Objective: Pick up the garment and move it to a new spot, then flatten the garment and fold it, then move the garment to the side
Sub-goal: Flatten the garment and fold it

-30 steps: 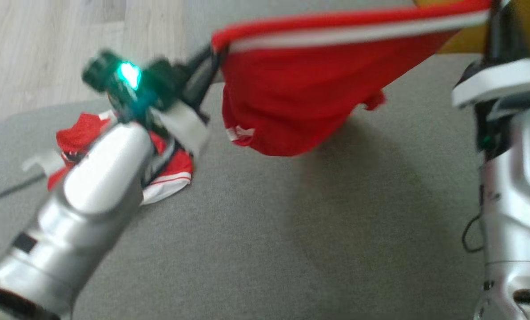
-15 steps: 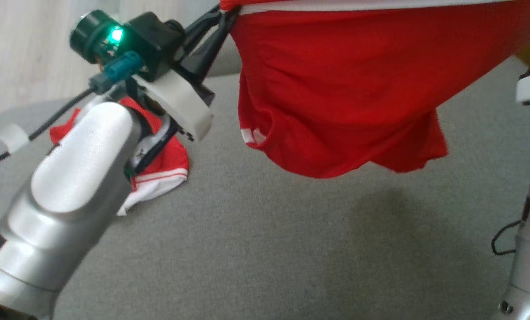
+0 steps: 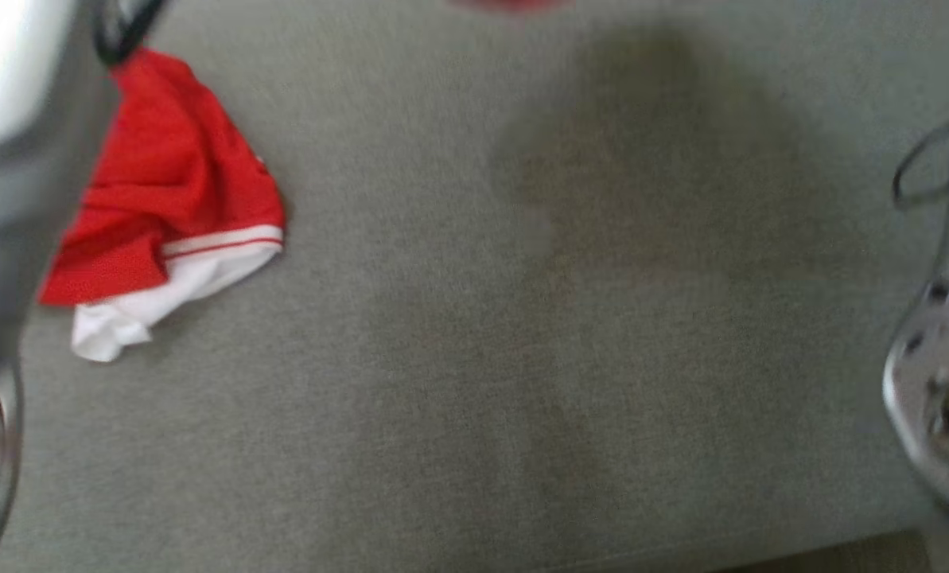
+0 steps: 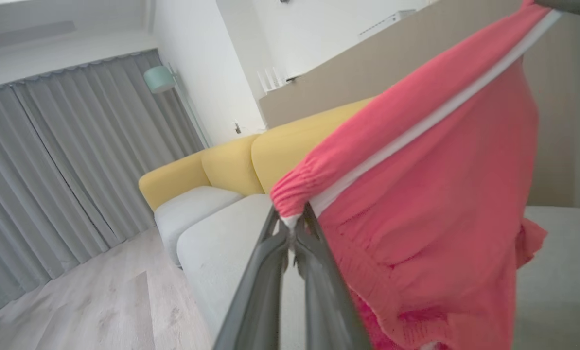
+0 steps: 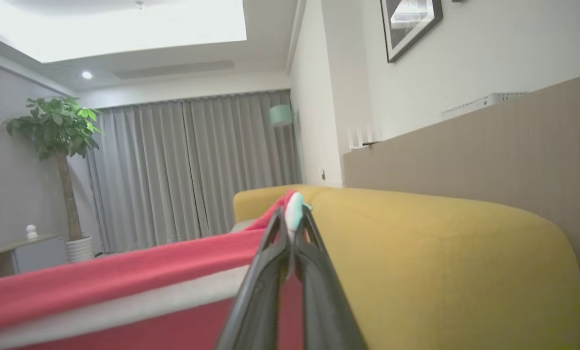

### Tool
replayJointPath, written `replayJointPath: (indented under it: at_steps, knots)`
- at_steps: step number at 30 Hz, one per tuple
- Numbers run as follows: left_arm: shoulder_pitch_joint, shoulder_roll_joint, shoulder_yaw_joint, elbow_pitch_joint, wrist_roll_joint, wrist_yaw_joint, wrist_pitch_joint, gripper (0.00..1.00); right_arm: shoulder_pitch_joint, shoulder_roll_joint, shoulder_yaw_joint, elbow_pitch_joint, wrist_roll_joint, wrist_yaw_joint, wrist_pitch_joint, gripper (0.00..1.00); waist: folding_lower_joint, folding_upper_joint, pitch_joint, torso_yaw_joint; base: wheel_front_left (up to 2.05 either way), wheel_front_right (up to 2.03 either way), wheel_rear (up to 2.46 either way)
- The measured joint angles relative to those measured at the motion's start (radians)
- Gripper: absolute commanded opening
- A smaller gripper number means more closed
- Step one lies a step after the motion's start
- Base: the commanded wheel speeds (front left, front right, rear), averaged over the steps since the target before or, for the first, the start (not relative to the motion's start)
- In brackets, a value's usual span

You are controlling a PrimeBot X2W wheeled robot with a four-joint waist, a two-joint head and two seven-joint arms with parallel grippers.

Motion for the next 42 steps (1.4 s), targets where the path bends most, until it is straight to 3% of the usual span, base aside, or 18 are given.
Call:
replayJointPath:
  at_steps: [5, 10, 17, 23, 28, 42]
  knots:
    - [-0.124, -0.053, 0.027, 0.132, 0.021, 0.000, -0.143, 0.00, -0.173, 0.002, -0.058, 0.193, -0.068, 0.000, -0.183, 0.00, -0.0001, 0.0000, 0.084, -0.013, 0.00, 0.00, 0.00]
    - [-0.164, -0.102, 0.018, 0.236, 0.033, 0.000, -0.252, 0.00, -0.205, 0.001, -0.109, 0.320, -0.108, 0.000, -0.241, 0.00, -0.0002, 0.0000, 0.135, -0.023, 0.00, 0.00, 0.00]
    - [-0.054, -0.135, -0.088, 0.315, 0.004, -0.001, -0.285, 0.00, -0.083, -0.002, -0.141, 0.455, -0.167, 0.000, -0.249, 0.00, -0.0004, 0.0000, 0.143, -0.022, 0.00, 0.00, 0.00]
    - [0.139, -0.111, -0.282, 0.295, -0.089, -0.001, -0.289, 0.00, 0.077, -0.059, -0.100, 0.635, -0.172, 0.000, -0.239, 0.00, -0.0006, 0.0000, 0.098, -0.017, 0.00, 0.00, 0.00]
    - [0.210, -0.086, -0.359, 0.264, -0.126, -0.001, -0.293, 0.00, 0.099, -0.089, -0.045, 0.708, -0.141, 0.000, -0.218, 0.00, -0.0006, 0.0000, 0.061, -0.013, 0.00, 0.00, 0.00]
    - [0.438, -0.082, -0.480, 0.179, -0.153, 0.015, -0.277, 0.00, 0.289, -0.153, 0.096, 0.784, 0.007, 0.000, -0.170, 0.00, -0.0008, 0.0000, -0.106, -0.022, 0.00, 0.00, 0.00]
